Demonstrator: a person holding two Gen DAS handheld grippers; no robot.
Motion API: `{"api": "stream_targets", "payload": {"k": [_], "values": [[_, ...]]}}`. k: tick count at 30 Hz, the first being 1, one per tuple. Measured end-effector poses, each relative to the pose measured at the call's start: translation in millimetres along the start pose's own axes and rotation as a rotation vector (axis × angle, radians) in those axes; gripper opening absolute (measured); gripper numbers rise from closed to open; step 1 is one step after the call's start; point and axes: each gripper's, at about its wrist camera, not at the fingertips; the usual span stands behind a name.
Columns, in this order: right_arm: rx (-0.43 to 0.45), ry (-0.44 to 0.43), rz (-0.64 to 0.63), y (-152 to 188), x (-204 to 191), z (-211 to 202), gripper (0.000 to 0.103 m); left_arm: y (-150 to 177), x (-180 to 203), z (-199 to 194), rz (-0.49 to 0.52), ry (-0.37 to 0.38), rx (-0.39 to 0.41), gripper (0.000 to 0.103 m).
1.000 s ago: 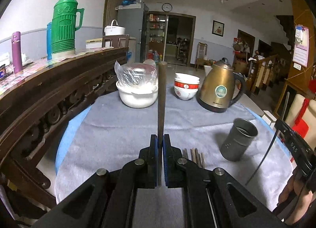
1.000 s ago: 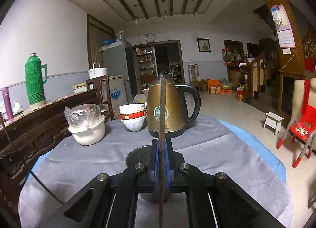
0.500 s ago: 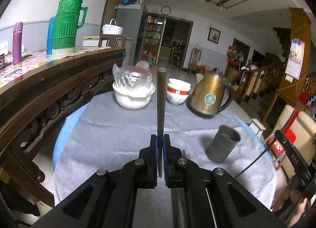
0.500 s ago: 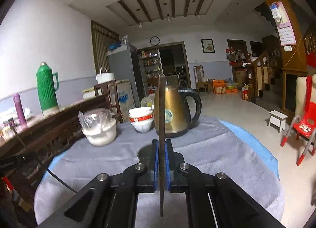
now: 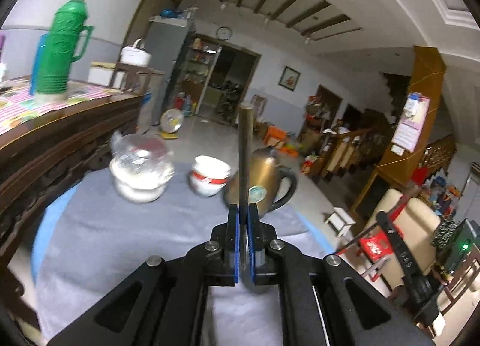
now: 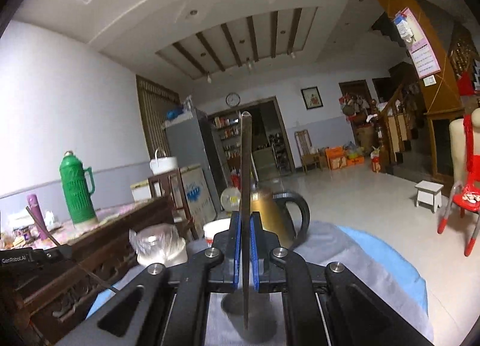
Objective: Organize utensils
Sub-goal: 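Lift both held chopsticks and carry them above the grey utensil cup, then lower both chopsticks into the grey cup and open both tools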
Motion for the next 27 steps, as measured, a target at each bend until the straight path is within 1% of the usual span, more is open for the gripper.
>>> {"api": "stream_targets", "payload": {"k": [2, 4, 7, 9, 14, 16, 18, 22, 24, 27], "values": [[0.021, 0.004, 0.005, -6.7, 3.0, 10.5, 0.007, -7.5, 11.9, 11.2, 0.000, 0.023, 0.005, 0.005], [0.022, 0.010, -0.005, -9.1, 4.2, 21.9, 0.007, -12.6, 22.8, 25.4, 0.005, 0.045, -0.004, 0.005], [-0.011, 0.011, -0.005, -5.1, 9.8, 42.2, 0.007, -12.9, 38.8, 52.9, 0.027, 0.071, -0.049, 0.005], [-0.039, 0.012, -0.002, 1.0, 13.8, 53.5, 0.007, -8.5, 46.2, 68.5, 0.046, 0.065, -0.080, 0.005], [-0.139, 0.006, 0.038, 23.2, 31.0, 80.0, 0.007, 6.8, 55.3, 100.6, 0.097, 0.073, -0.190, 0.005], [-0.166, 0.000, 0.047, 29.2, 35.4, 86.2, 0.007, 12.1, 57.9, 107.6, 0.111, 0.070, -0.214, 0.005], [-0.189, -0.003, 0.042, 32.7, 37.1, 91.6, 0.007, 17.2, 62.0, 117.3, 0.138, 0.066, -0.256, 0.005], [-0.246, -0.005, 0.039, 41.5, 40.2, 104.4, 0.007, 26.5, 63.3, 134.3, 0.157, 0.045, -0.327, 0.005], [-0.273, -0.002, 0.042, 45.9, 43.1, 108.9, 0.007, 30.1, 62.3, 139.7, 0.159, 0.034, -0.349, 0.005], [-0.314, -0.002, 0.055, 50.6, 46.2, 115.6, 0.007, 36.5, 63.0, 150.5, 0.168, 0.018, -0.415, 0.005]]}}
Point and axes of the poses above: each gripper's, at about its wrist camera, not at the fingertips, and z roughly the way its jaws point, x to its right, y to its underside, and after that the axes turned 8 degrees about -y, right-handed
